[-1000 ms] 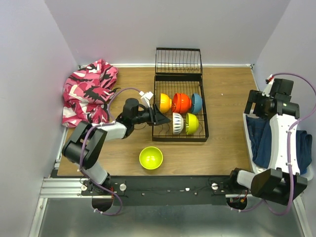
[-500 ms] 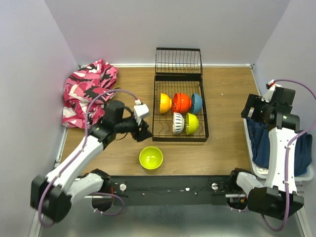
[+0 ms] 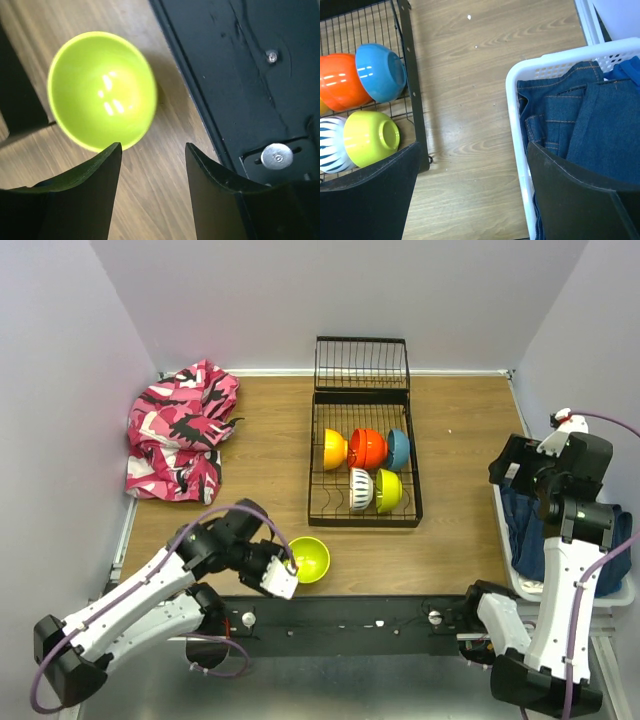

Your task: Load the bowls into the dish rack

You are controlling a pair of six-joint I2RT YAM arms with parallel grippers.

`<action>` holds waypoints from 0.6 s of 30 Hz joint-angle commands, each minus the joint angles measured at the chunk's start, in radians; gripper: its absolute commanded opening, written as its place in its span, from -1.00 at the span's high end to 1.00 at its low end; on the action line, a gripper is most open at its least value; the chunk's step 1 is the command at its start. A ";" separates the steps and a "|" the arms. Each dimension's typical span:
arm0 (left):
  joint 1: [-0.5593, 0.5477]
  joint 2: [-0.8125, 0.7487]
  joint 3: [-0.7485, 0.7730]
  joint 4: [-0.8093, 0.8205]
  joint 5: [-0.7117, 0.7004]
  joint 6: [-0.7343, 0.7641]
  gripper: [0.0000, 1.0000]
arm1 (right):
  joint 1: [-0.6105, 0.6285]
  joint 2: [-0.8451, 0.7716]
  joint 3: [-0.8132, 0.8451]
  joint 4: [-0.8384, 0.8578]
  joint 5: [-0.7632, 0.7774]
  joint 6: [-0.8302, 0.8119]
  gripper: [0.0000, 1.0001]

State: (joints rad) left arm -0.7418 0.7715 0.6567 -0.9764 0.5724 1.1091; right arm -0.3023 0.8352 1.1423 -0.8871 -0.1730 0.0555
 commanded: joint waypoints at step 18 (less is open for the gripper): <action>-0.338 0.186 -0.022 0.200 -0.232 -0.081 0.95 | -0.006 -0.056 0.037 -0.049 -0.003 -0.025 -0.92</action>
State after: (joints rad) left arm -1.0718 0.9741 0.5838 -0.7063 0.3000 1.0435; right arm -0.3023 0.7807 1.1568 -0.9199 -0.1730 0.0437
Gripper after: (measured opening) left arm 0.120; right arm 0.957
